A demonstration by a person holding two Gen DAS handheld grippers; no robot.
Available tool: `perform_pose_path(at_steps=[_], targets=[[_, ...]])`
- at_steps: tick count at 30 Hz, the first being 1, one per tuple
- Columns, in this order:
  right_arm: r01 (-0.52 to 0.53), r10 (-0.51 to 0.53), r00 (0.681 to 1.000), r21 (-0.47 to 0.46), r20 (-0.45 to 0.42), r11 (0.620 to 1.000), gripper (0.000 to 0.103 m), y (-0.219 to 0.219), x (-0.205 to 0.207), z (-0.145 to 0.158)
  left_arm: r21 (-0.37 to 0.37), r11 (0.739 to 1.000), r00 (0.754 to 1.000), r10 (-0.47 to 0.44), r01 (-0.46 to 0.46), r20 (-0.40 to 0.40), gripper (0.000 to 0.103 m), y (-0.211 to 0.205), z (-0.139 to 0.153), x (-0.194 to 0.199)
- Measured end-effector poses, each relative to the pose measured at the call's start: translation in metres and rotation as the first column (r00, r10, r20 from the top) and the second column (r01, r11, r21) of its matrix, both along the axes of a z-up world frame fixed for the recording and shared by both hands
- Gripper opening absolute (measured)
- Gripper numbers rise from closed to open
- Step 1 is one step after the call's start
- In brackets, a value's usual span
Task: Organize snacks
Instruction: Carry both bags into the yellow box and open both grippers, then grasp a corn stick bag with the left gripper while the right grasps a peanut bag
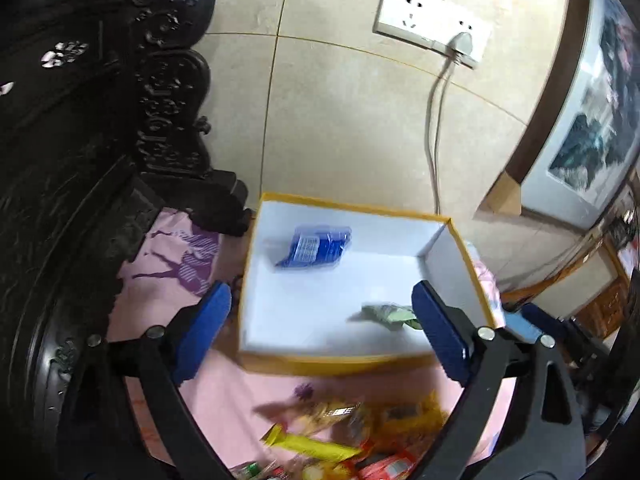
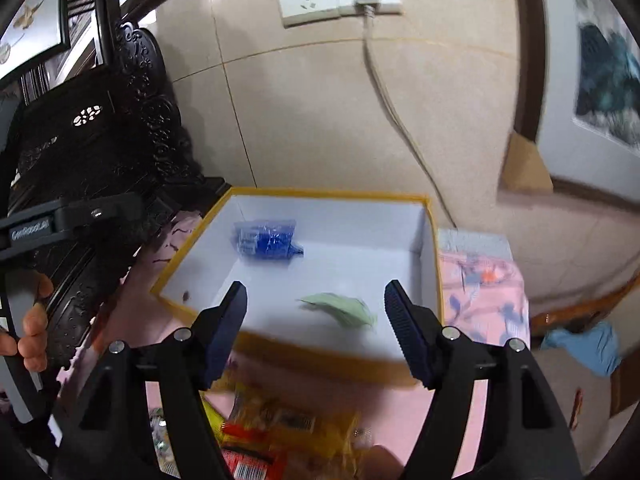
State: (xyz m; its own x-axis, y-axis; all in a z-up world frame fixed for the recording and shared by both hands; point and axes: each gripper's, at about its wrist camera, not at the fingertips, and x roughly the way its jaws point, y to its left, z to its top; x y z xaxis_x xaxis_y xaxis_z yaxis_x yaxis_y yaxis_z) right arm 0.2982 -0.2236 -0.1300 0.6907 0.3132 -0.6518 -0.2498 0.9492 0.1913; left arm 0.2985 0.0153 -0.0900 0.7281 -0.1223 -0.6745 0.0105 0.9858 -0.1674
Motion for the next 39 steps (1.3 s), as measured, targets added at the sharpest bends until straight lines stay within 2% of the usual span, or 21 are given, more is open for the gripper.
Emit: perform_pose_path(at_steps=[3,8,10,14,16,20,24,28,30,33,34,36,39], targets=[[0.017,-0.016,0.997,0.016,-0.071,1.0,0.072,-0.015,-0.027,-0.017,0.065,0.998,1.0,-0.009,0.01,-0.009,0.094,0.003,-0.012,-0.028],[0.024,-0.026,0.982,-0.01,-0.185,1.0,0.072,-0.037,-0.081,-0.051,0.075,0.997,0.997,-0.031,0.037,-0.07,0.094,0.006,-0.034,-0.086],[-0.011,0.005,0.977,-0.029,-0.212,1.0,0.072,-0.04,-0.103,-0.064,0.078,0.996,0.994,-0.036,0.044,-0.101,0.094,0.007,-0.044,-0.108],[-0.174,0.15,0.958,-0.082,-0.246,0.981,0.072,-0.033,-0.141,-0.091,0.074,0.996,0.989,-0.034,0.045,-0.144,0.094,0.01,-0.055,-0.143],[-0.257,0.22,0.941,-0.118,-0.258,0.959,0.072,-0.027,-0.151,-0.102,0.069,0.997,0.988,-0.032,0.043,-0.154,0.094,0.012,-0.057,-0.158],[-0.418,0.364,0.9,-0.238,-0.241,0.877,0.072,-0.007,-0.163,-0.12,0.059,0.998,0.985,-0.009,0.019,-0.173,0.094,0.016,-0.062,-0.18],[-0.528,0.467,0.845,-0.273,-0.261,0.804,0.072,0.005,-0.161,-0.137,0.036,0.999,0.984,0.024,-0.018,-0.176,0.094,0.023,-0.062,-0.194],[-0.613,0.529,0.786,-0.293,-0.32,0.734,0.072,0.013,-0.155,-0.16,0.048,0.997,0.98,0.063,-0.055,-0.191,0.094,0.031,-0.067,-0.204],[-0.632,0.548,0.773,-0.299,-0.32,0.715,0.072,0.016,-0.155,-0.164,0.05,0.996,0.976,0.082,-0.073,-0.201,0.094,0.035,-0.071,-0.208],[-0.642,0.554,0.762,-0.275,-0.335,0.716,0.068,0.015,-0.153,-0.169,0.057,0.994,0.967,0.099,-0.088,-0.234,0.094,0.039,-0.082,-0.211],[-0.646,0.554,0.755,-0.255,-0.35,0.72,0.061,0.014,-0.153,-0.17,0.059,0.994,0.963,0.102,-0.09,-0.249,0.094,0.04,-0.086,-0.212],[-0.633,0.539,0.762,-0.239,-0.358,0.736,0.053,0.011,-0.154,-0.171,0.059,0.995,0.956,0.099,-0.086,-0.277,0.094,0.039,-0.096,-0.211],[-0.599,0.508,0.79,-0.256,-0.344,0.759,0.044,0.007,-0.163,-0.168,0.081,0.995,0.943,0.078,-0.055,-0.323,0.094,0.031,-0.117,-0.208]])
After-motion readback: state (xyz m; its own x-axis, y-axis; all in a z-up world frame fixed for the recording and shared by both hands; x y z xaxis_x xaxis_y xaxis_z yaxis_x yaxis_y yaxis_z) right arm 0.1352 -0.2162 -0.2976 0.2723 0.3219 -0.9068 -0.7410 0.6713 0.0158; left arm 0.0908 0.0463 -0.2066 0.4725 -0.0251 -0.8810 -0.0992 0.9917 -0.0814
